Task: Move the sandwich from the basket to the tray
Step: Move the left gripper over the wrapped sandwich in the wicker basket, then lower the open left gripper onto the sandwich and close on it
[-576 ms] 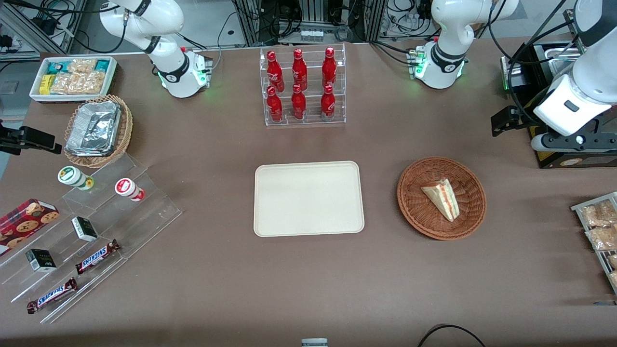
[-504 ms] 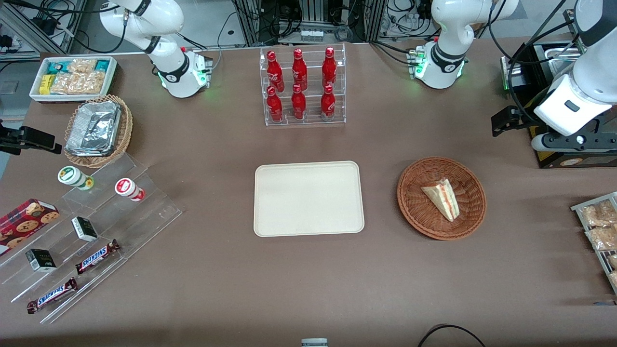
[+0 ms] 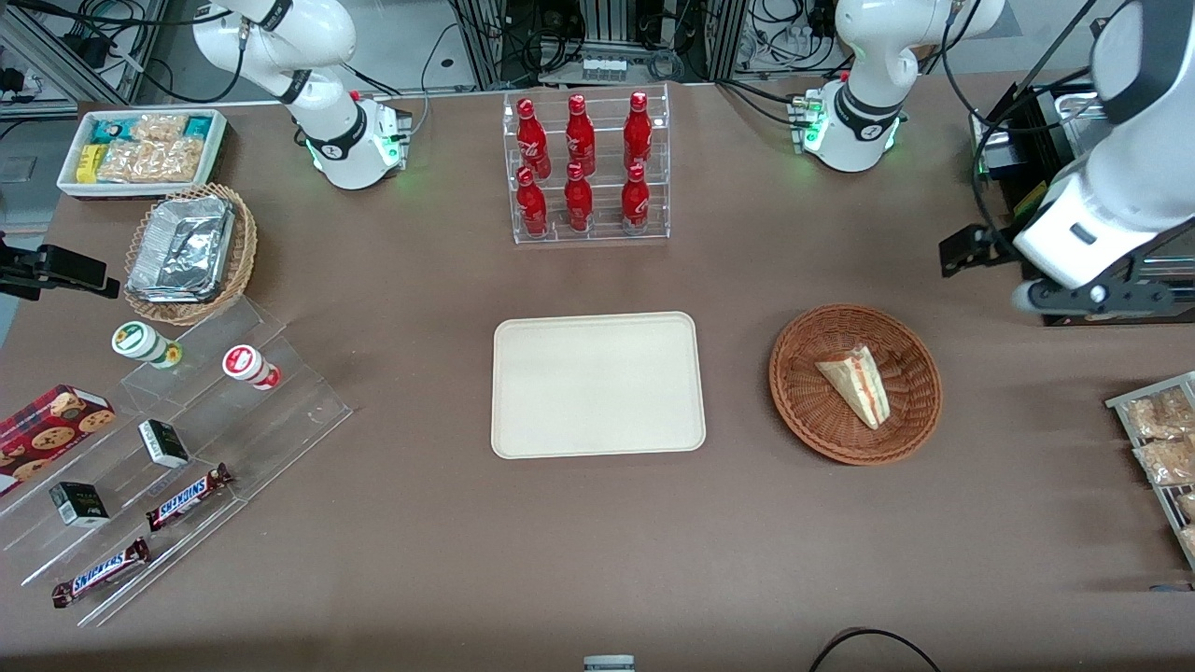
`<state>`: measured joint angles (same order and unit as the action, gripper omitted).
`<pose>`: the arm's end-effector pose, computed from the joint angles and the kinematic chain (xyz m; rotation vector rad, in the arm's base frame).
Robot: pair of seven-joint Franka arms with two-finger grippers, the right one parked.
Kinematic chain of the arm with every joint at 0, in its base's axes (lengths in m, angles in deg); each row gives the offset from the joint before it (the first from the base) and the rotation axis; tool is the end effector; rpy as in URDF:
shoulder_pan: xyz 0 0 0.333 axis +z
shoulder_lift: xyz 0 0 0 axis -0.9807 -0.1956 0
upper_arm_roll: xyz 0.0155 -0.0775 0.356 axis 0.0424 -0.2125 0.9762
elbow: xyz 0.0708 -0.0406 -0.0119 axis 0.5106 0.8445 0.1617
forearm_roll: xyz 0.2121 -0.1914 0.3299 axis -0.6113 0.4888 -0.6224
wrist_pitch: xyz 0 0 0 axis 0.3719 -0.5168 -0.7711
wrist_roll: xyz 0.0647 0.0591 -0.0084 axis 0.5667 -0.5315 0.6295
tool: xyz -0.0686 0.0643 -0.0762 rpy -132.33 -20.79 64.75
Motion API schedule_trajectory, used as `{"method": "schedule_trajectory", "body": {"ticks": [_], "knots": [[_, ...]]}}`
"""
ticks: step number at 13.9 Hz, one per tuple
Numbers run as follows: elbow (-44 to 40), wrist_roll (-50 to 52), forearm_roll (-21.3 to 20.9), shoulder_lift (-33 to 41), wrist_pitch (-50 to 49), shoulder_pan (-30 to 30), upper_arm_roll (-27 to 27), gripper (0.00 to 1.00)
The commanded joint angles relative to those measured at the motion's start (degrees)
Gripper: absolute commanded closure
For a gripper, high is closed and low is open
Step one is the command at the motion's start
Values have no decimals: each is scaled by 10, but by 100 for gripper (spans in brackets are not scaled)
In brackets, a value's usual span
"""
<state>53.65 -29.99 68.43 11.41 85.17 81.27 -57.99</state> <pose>0.5894 -0.0740 0.5912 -3.1243 0.0808 0.2321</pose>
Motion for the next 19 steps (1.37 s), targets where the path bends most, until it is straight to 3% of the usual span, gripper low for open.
{"method": "schedule_trajectory", "body": {"ticks": [1, 11, 19], "knots": [[75, -9, 2, 20, 60, 3, -4, 0], [305, 23, 1, 35, 359, 0, -7, 0], [316, 325, 1, -24, 440, -24, -11, 0]]}}
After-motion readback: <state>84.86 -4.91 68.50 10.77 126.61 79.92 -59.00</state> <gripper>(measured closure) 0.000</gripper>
